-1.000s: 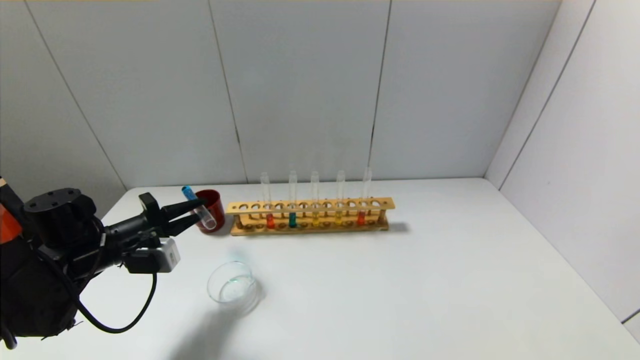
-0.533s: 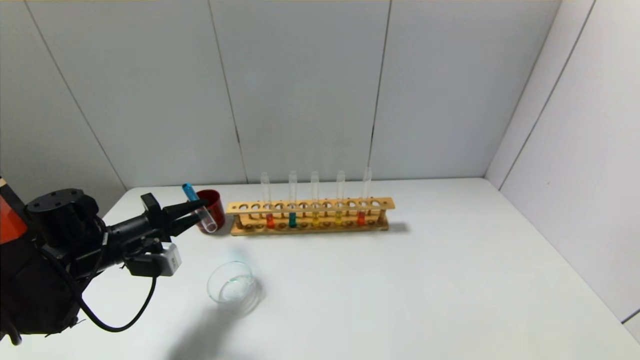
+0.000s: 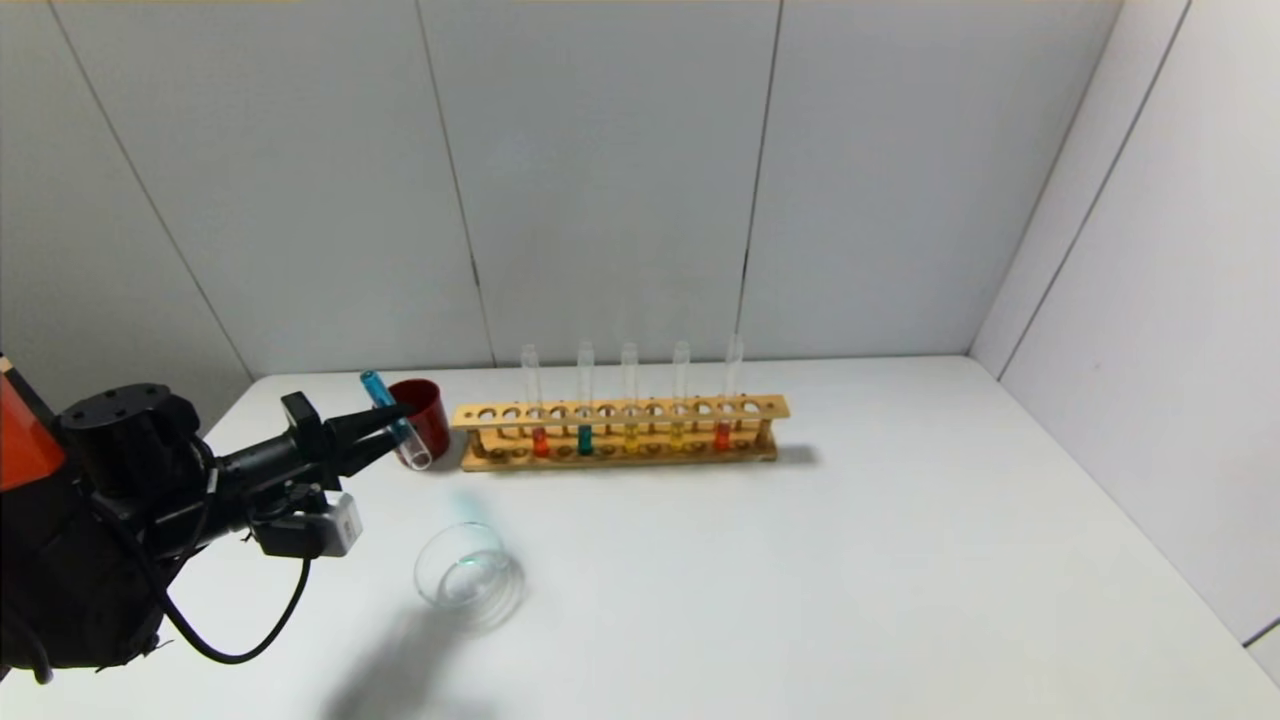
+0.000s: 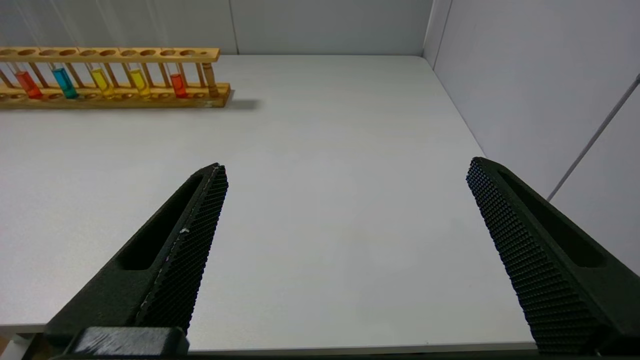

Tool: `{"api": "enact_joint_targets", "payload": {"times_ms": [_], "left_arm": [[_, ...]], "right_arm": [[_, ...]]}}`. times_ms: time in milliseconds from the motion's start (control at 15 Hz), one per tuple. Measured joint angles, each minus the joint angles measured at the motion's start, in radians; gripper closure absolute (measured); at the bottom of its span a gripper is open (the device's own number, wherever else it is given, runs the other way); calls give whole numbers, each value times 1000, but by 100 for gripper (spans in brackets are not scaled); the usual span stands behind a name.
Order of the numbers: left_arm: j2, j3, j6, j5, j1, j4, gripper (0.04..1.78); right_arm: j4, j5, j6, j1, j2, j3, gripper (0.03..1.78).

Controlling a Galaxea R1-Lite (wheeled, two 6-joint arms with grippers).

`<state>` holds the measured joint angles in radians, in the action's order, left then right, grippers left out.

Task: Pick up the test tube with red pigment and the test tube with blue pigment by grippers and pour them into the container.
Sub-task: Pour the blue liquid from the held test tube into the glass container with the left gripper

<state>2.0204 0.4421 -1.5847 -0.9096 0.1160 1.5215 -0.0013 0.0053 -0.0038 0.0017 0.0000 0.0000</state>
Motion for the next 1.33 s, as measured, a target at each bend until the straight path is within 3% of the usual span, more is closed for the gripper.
{"api": "enact_joint_targets", "payload": {"times_ms": [1000, 1333], "left_arm": [[3, 33, -82, -10, 4, 0, 152], [19, 38, -109, -50, 3, 0, 152]], "right_arm": [[0, 0, 0, 0, 0, 0, 6], [0, 0, 0, 0, 0, 0, 6]]}}
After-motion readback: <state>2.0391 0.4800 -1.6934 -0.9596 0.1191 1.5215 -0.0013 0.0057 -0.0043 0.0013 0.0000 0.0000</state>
